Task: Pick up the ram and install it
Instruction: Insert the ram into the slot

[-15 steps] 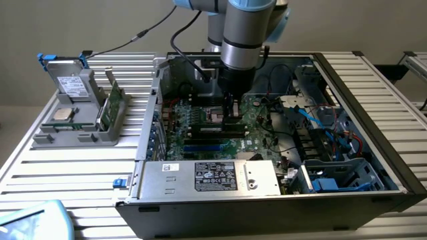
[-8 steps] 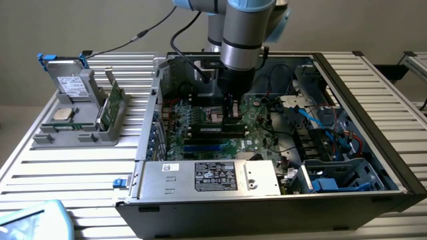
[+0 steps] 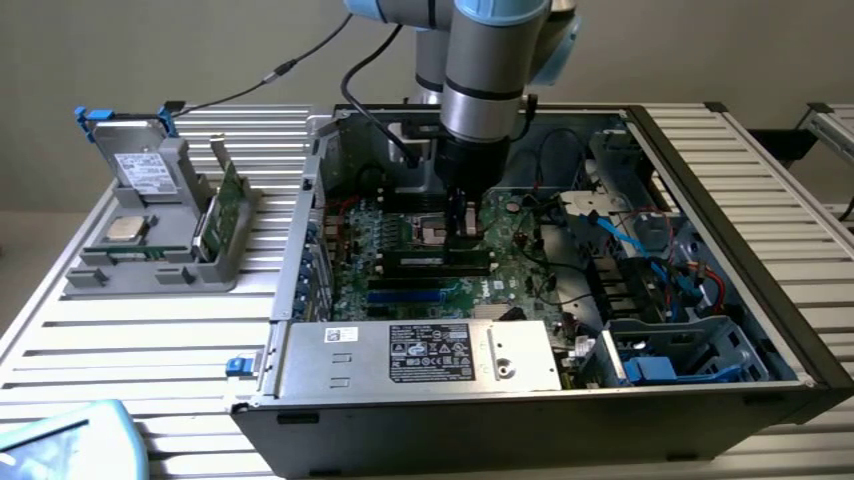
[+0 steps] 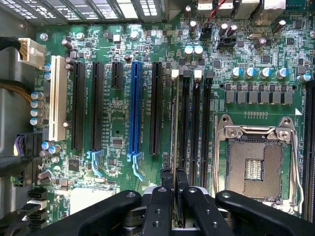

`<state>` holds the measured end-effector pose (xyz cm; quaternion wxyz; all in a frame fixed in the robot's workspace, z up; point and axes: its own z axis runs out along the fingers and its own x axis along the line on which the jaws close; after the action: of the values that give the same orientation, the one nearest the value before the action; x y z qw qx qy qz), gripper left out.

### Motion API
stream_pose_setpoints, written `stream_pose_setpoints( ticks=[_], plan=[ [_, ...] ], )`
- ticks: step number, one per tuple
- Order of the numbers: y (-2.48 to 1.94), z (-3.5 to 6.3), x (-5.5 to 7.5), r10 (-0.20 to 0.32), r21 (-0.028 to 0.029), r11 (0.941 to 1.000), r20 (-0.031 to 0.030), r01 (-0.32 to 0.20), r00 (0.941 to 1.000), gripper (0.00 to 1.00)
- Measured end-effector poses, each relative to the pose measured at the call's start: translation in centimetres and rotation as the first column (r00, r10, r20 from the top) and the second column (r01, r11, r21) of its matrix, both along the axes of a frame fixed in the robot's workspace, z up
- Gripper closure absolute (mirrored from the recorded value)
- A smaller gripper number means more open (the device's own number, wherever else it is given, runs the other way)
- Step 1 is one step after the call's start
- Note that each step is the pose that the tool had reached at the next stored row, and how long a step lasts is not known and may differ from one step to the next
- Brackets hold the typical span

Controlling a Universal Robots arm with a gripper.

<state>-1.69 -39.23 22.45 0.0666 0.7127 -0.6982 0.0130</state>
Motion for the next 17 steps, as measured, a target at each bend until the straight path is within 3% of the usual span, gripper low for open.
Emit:
stream_pose_setpoints(
  ticks=[10, 17],
  plan=[
    [0.00, -0.14, 0.00, 0.000, -0.0065, 1.0000, 0.0002, 0.000, 1.0000, 0.86],
    [0.00, -0.22, 0.00, 0.000, -0.0070, 1.0000, 0.0002, 0.000, 1.0000, 0.86]
  ],
)
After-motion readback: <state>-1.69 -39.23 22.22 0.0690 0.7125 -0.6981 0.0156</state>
